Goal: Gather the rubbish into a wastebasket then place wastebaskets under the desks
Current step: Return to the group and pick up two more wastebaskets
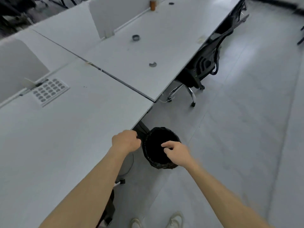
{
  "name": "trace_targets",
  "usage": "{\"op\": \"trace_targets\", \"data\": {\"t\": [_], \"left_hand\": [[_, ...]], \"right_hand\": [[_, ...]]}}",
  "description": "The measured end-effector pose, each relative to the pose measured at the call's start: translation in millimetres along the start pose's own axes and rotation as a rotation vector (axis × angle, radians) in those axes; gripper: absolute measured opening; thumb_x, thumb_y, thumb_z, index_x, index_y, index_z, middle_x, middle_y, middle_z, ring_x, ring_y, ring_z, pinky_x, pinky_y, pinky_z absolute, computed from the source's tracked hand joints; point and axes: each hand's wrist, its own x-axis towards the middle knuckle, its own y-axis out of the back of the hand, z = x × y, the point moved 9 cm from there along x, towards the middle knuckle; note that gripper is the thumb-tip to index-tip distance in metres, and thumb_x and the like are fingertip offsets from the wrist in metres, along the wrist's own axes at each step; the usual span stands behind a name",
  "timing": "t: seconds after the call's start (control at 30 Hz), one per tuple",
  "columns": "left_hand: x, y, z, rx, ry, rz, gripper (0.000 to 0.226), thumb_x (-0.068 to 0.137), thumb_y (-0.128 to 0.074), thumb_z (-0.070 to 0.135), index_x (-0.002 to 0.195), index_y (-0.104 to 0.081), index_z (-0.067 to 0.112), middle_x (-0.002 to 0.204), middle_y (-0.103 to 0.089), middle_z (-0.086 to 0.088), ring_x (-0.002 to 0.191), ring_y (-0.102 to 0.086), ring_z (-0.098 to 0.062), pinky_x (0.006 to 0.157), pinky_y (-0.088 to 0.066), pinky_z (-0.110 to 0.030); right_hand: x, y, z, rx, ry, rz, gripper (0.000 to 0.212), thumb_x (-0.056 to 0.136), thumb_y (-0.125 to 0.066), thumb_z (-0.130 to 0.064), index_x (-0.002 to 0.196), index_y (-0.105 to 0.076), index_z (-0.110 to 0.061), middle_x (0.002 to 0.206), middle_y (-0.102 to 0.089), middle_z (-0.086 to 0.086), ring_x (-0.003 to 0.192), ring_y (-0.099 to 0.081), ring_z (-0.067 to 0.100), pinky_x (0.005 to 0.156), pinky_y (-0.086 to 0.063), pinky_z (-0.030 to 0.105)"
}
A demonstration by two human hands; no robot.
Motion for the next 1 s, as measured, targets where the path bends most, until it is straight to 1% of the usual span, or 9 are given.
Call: {"op": "trace_targets", "data": {"t": [0.07,0.1,0.17,0.23,0.37,0.5,0.67,0.83,1.0], "left_hand": [[-49,14,-2,-0.035,0.011,-0.033,0.023,0.092,-0.042,0.033,0.107,-0.059,0.029,0.12,-0.062,0.002,0.111,-0.06,-0.023,0.075,-0.038,-0.029],[-66,19,-2,-0.079,0.0,-0.003,0.022,0.092,-0.042,0.034,0.106,-0.058,0.032,0.115,-0.062,0.003,0.11,-0.06,-0.023,0.074,-0.038,-0.029],[-110,29,-6,-0.154,-0.006,0.043,0.032,0.093,-0.043,0.038,0.119,-0.06,0.033,0.12,-0.062,0.003,0.11,-0.06,-0.023,0.08,-0.042,-0.031],[-147,35,-18,-0.218,0.003,0.094,0.035,0.092,-0.043,0.041,0.123,-0.06,0.035,0.123,-0.063,0.005,0.11,-0.059,-0.023,0.084,-0.044,-0.032],[-199,37,-72,-0.332,0.124,0.224,0.035,0.094,-0.042,0.043,0.124,-0.059,0.038,0.126,-0.063,0.008,0.11,-0.059,-0.02,0.078,-0.04,-0.031],[-271,3,-153,-0.443,0.39,0.311,0.037,0.098,-0.041,0.042,0.13,-0.056,0.035,0.13,-0.061,0.009,0.115,-0.057,-0.018,0.082,-0.042,-0.03],[-399,-78,-226,-0.512,0.768,0.385,0.038,0.098,-0.037,0.041,0.128,-0.058,0.033,0.12,-0.066,0.008,0.102,-0.062,-0.017,0.071,-0.046,-0.029],[-571,-185,-275,-0.66,1.187,0.397,0.034,0.094,-0.043,0.04,0.121,-0.062,0.037,0.117,-0.068,0.004,0.106,-0.063,-0.024,0.076,-0.044,-0.031],[-713,-280,-310,-0.77,1.489,0.401,0.031,0.091,-0.048,0.039,0.115,-0.065,0.034,0.12,-0.068,-0.004,0.11,-0.062,-0.031,0.081,-0.044,-0.033]], "right_hand": [[-49,33,-45,-0.145,0.073,0.07,0.032,0.094,-0.047,-0.031,0.118,-0.067,-0.041,0.111,-0.07,-0.017,0.071,-0.062,0.005,0.065,-0.047,0.022],[-67,45,-63,-0.18,0.119,0.122,0.032,0.094,-0.047,-0.033,0.117,-0.068,-0.041,0.111,-0.07,-0.017,0.069,-0.062,0.005,0.063,-0.047,0.022],[-115,66,-98,-0.215,0.192,0.214,0.032,0.092,-0.047,-0.035,0.114,-0.069,-0.041,0.116,-0.069,-0.018,0.086,-0.065,0.009,0.073,-0.053,0.027],[-149,69,-123,-0.214,0.29,0.276,0.03,0.093,-0.049,-0.037,0.113,-0.07,-0.04,0.117,-0.068,-0.02,0.107,-0.061,0.007,0.085,-0.053,0.027],[-192,45,-160,-0.119,0.495,0.308,0.026,0.096,-0.051,-0.039,0.113,-0.07,-0.039,0.115,-0.066,-0.026,0.117,-0.052,0.003,0.095,-0.044,0.021],[-205,-35,-189,-0.121,0.666,0.028,0.026,0.096,-0.053,-0.041,0.116,-0.069,-0.039,0.116,-0.064,-0.028,0.118,-0.05,-0.002,0.1,-0.044,0.022],[-251,-146,-229,-0.335,0.96,-0.26,0.029,0.095,-0.052,-0.044,0.119,-0.068,-0.038,0.121,-0.065,-0.022,0.124,-0.05,0.009,0.101,-0.043,0.027],[-359,-263,-266,-0.544,1.253,-0.488,0.032,0.095,-0.047,-0.047,0.119,-0.067,-0.04,0.122,-0.065,-0.021,0.127,-0.048,0.014,0.104,-0.042,0.034],[-475,-372,-280,-0.656,1.456,-0.64,0.033,0.095,-0.046,-0.045,0.119,-0.068,-0.038,0.123,-0.066,-0.019,0.125,-0.049,0.017,0.1,-0.041,0.03]]}}
